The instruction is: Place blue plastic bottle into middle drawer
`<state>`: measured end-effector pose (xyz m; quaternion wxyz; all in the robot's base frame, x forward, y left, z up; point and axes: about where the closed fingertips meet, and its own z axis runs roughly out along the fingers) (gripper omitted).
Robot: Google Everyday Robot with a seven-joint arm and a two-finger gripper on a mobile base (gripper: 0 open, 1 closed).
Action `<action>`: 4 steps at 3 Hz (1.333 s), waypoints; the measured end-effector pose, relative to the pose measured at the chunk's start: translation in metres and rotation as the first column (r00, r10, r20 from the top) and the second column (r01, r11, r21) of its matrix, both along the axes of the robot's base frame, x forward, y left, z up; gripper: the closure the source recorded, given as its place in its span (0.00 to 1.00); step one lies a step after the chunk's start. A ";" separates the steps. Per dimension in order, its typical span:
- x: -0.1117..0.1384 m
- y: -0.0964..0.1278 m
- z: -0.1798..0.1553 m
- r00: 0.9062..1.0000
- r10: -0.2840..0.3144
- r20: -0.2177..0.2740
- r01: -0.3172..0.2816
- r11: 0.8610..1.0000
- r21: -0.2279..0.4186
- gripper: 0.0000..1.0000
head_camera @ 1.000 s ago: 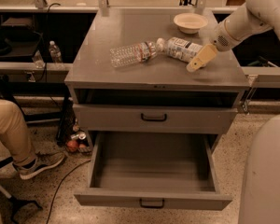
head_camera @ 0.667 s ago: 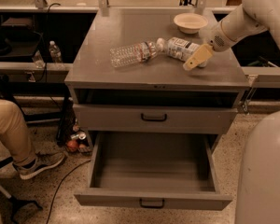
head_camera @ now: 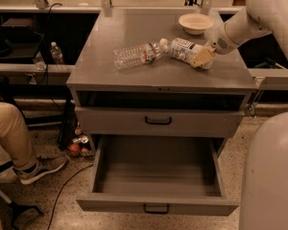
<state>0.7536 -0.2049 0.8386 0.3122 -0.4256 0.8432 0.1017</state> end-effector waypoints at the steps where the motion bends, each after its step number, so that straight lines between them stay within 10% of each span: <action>1: 0.002 0.000 0.005 1.000 -0.007 0.018 0.006 1.000 0.014 0.84; 3: -0.007 -0.034 0.054 0.979 -0.114 0.166 0.111 0.993 0.027 1.00; 4: -0.037 -0.034 0.080 0.980 -0.045 0.192 0.034 0.997 0.065 1.00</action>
Offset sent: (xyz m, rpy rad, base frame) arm -0.0077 -0.0410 0.0630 0.0220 -0.1891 -0.1403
